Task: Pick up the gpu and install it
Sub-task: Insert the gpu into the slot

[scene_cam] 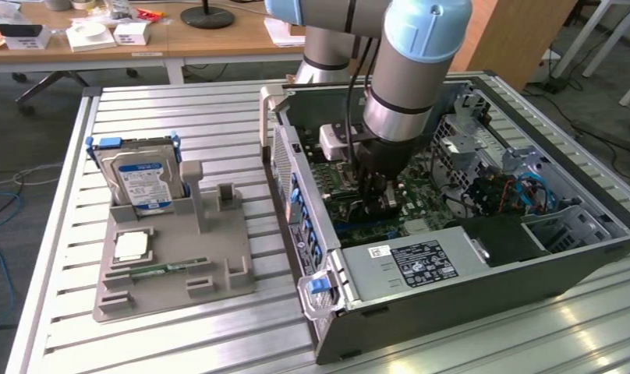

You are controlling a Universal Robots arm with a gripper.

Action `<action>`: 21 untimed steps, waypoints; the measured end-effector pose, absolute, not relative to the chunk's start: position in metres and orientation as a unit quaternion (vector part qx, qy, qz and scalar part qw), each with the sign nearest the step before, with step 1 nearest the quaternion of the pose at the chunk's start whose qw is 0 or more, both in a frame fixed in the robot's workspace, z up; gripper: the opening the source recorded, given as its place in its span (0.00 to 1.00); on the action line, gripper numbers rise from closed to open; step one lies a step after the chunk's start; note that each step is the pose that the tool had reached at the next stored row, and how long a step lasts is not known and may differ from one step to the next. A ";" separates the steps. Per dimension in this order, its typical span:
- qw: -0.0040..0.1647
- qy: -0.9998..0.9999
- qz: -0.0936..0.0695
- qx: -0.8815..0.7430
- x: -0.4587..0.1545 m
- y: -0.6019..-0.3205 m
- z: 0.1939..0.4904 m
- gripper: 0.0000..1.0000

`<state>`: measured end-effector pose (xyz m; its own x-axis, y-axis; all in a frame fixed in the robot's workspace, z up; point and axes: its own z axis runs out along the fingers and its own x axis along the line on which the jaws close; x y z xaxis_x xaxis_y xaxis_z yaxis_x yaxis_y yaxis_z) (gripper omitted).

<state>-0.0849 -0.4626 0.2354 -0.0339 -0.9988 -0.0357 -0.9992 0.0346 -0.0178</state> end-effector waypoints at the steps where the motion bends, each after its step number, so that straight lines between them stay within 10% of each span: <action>1: 0.019 0.719 0.006 -0.695 -0.085 -0.463 0.235 0.26; 21: 0.019 0.719 0.006 -0.695 -0.089 -0.463 0.234 0.26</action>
